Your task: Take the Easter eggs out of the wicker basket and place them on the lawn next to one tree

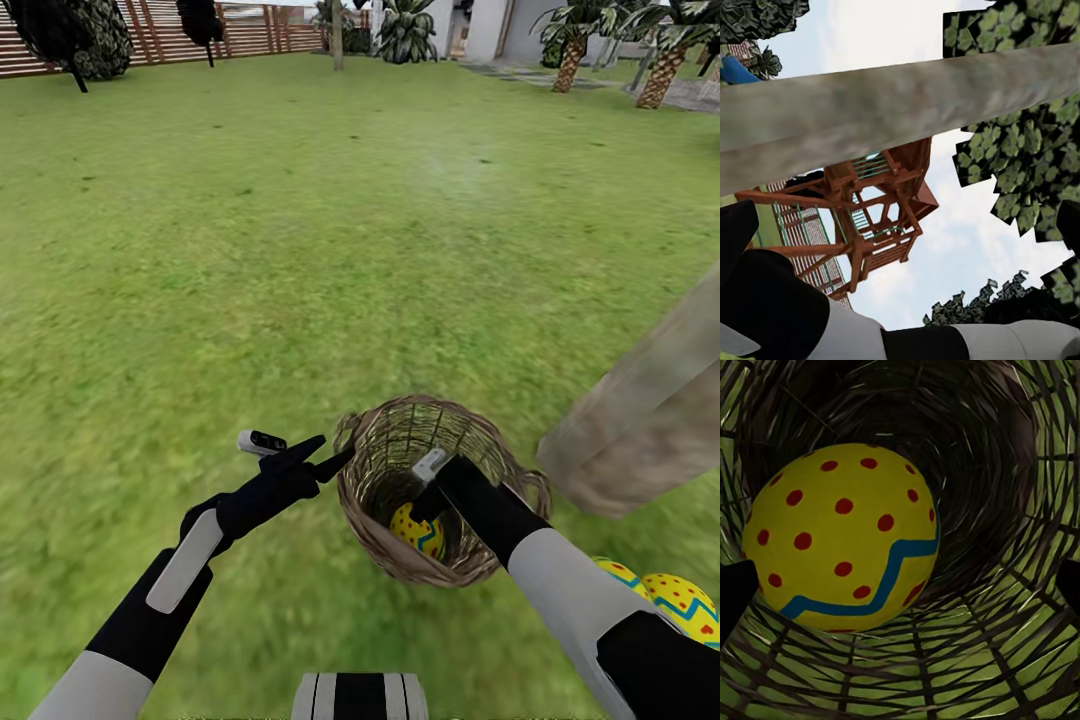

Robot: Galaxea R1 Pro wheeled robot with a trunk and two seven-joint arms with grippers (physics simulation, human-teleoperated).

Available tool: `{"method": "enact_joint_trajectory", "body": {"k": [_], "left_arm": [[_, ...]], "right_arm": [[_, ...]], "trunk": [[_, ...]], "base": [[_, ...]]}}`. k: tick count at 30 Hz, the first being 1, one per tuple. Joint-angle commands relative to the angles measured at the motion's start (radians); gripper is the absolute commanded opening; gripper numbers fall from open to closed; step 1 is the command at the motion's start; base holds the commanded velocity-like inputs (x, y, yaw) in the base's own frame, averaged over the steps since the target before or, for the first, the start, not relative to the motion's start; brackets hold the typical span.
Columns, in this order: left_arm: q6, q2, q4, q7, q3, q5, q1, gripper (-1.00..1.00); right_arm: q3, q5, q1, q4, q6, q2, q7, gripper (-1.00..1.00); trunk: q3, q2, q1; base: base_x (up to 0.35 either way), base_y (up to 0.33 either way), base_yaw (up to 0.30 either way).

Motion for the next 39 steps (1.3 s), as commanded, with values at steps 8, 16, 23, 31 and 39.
{"method": "enact_joint_trajectory", "body": {"k": [8,16,23,31,39], "left_arm": [[0.006,0.001,0.001,0.0,-0.002,0.008,-0.001,1.0],[0.007,0.001,0.001,0.001,-0.002,0.008,-0.001,1.0],[0.006,0.001,0.001,0.002,-0.003,0.008,-0.001,1.0],[0.006,0.001,0.001,0.002,-0.003,0.008,-0.001,1.0],[0.006,0.0,0.001,0.002,-0.003,0.008,-0.001,1.0]], "right_arm": [[0.006,0.024,-0.001,-0.002,-0.035,-0.013,0.108,1.0],[0.006,0.039,-0.001,-0.003,-0.05,-0.02,0.117,1.0],[0.006,0.04,-0.001,-0.007,-0.059,-0.022,0.117,1.0],[0.006,0.04,-0.001,-0.006,-0.11,-0.022,0.117,1.0],[0.006,0.037,-0.001,-0.005,-0.11,-0.021,0.117,1.0]], "trunk": [[-0.009,-0.001,0.001],[-0.024,-0.002,0.002],[-0.051,-0.003,0.006],[-0.067,-0.004,0.007],[-0.09,-0.006,0.01]], "base": [[0.0,0.0,0.0],[0.0,0.0,0.0],[0.0,0.0,0.0],[0.0,0.0,0.0],[0.0,0.0,0.0]]}}
